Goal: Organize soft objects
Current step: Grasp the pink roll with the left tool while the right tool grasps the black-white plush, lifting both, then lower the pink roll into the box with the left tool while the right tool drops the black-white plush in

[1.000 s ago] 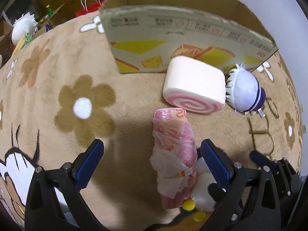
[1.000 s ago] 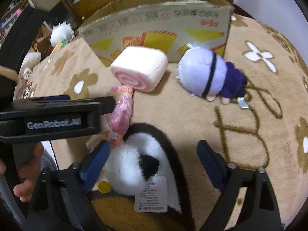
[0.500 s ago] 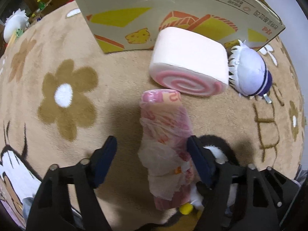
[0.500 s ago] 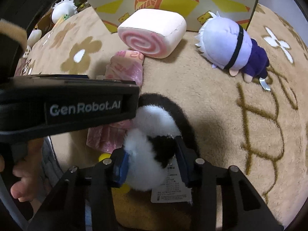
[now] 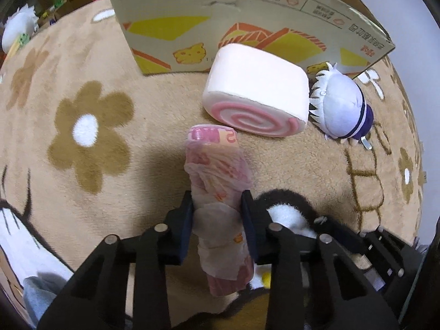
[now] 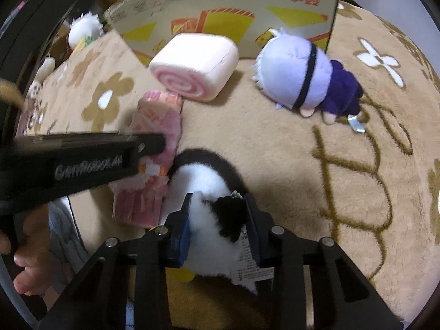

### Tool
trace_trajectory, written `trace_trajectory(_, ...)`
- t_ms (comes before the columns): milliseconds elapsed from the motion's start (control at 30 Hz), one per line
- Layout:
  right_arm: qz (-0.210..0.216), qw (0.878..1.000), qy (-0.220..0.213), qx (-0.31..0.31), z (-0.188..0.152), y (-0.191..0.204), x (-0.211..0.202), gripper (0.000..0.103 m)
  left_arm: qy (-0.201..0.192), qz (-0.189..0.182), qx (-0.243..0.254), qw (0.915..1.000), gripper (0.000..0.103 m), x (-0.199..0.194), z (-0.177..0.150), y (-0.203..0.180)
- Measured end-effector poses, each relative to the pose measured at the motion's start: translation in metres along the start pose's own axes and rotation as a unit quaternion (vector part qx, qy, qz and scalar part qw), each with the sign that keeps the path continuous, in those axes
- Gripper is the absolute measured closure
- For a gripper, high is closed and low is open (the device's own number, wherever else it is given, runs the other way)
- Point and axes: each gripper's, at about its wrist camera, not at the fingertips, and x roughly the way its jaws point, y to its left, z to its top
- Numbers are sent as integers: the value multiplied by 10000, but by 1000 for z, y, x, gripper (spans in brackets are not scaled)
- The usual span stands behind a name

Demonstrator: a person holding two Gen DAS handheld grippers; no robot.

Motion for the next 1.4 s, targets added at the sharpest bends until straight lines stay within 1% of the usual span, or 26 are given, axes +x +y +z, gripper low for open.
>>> trace_trajectory(67, 20, 9998, -173, 106, 5, -7, -5, 67, -84, 55, 47, 9999, 78, -7, 0, -3)
trace_trajectory(167, 19, 9985, -501, 238, 14, -13, -16, 67, -201, 43, -22, 9998, 83, -15, 0, -2)
trace_trajectory(267, 46, 9958, -846, 347, 20, -19, -31, 67, -426, 263, -6, 9987, 85, -29, -2, 1)
trace_trajectory(333, 49, 9938, -1054, 342, 24, -21, -41, 67, -587, 325, -5, 9977, 85, -40, -3, 2)
trace_trajectory(500, 25, 9870, -1593, 214, 30, -19, -71, 67, -1301, 446, 52, 9905, 85, -78, -11, -2)
trace_trajectory(567, -7, 9827, -1842, 179, 33, -14, -84, 67, -1628, 432, 86, 9857, 85, -93, -9, -5)
trace_trajectory(667, -173, 9735, -2281, 76, 34, -7, -108, 67, -2139, 434, 167, 9757, 85, -115, -11, -13)
trace_trajectory(767, -155, 9631, -2686, 44, 40, -1, -130, 67, -2572, 420, 296, 9650, 85, -141, -8, -16)
trace_trajectory(833, -139, 9572, -2889, 13, 44, 1, -144, 67, -2813, 476, 376, 9577, 85, -153, -6, -19)
trace_trajectory(867, -158, 9541, -2989, -21, 48, 3, -150, 67, -2947, 571, 410, 9530, 85, -161, -4, -19)
trace_trajectory(967, -221, 9479, -3177, -90, 56, 4, -166, 67, -3184, 774, 476, 9436, 85, -174, 1, -25)
trace_trajectory(1033, -245, 9447, -3268, -129, 60, 5, -173, 67, -3261, 823, 488, 9405, 85, -180, 6, -26)
trace_trajectory(1200, -336, 9377, -3448, -251, 73, 7, -186, 67, -3510, 960, 577, 9296, 85, -196, 23, -32)
trace_trajectory(1333, -393, 9327, -3571, -315, 88, 8, -192, 67, -3660, 1055, 649, 9223, 85, -201, 35, -34)
trace_trajectory(1400, -385, 9291, -3660, -363, 97, 9, -195, 67, -3760, 1136, 712, 9169, 85, -201, 41, -36)
